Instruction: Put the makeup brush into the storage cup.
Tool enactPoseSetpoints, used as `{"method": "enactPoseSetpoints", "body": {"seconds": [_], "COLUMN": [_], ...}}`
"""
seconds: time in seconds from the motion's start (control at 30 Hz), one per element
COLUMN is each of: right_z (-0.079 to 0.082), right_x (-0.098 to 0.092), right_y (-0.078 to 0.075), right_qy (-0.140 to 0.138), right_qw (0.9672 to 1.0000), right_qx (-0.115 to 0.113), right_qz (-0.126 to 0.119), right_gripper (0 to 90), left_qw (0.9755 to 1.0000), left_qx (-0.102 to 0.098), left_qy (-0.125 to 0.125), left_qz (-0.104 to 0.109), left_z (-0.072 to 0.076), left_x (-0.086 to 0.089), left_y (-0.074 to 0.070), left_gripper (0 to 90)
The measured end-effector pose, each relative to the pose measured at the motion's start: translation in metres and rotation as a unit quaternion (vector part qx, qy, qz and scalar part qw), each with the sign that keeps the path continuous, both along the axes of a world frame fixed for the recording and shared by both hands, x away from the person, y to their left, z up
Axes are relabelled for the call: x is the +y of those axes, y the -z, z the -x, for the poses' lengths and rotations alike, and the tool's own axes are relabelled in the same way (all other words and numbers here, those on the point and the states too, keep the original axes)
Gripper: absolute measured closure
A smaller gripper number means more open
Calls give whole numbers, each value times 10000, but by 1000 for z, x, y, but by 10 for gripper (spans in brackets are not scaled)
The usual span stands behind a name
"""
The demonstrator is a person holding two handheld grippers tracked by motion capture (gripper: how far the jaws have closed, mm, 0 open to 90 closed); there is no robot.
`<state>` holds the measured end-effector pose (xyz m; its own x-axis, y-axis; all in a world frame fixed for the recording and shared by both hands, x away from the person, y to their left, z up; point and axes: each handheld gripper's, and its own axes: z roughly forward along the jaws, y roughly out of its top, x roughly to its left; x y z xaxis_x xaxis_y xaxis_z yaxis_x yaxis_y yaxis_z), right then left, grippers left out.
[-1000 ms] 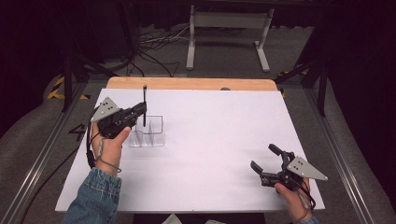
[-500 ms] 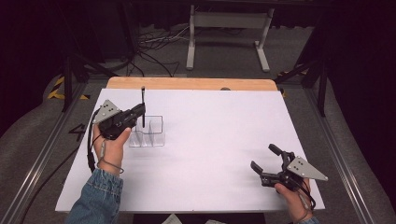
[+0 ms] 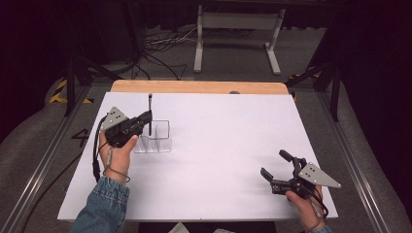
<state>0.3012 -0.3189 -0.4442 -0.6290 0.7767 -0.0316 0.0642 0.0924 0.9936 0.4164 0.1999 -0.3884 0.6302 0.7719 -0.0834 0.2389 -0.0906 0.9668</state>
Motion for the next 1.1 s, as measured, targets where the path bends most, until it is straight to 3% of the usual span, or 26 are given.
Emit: {"method": "enactPoseSetpoints", "body": {"seconds": [0.4,0.6,0.7,0.87,0.93,0.97,1.1], "right_z": [0,0,-2,-4,-6,-6,-9], "right_x": [0,0,0,1,2,1,-1], "right_y": [0,-1,-1,-2,-2,-3,-7], "right_qy": [-7,-5,-4,-31,-83,-77,-20], "right_qw": [10000,10000,10000,10000,10000,10000,10000], "right_qx": [-1,-2,-16,-34,-9,-21,-70], "right_qz": [-10,-9,-10,-3,-23,-14,-30], "right_gripper": [70,70,70,69,62,58,28], "left_qw": [9999,9996,9995,9994,9993,9985,9986], "left_qx": [131,192,230,253,214,303,88], "left_qy": [5,202,155,172,241,329,476], "left_qz": [-53,48,130,154,187,302,236], "left_z": [0,0,2,7,11,13,23], "left_x": [1,1,0,0,0,0,0], "left_y": [7,8,5,1,0,0,-4], "left_gripper": [834,821,564,281,254,237,155]}}
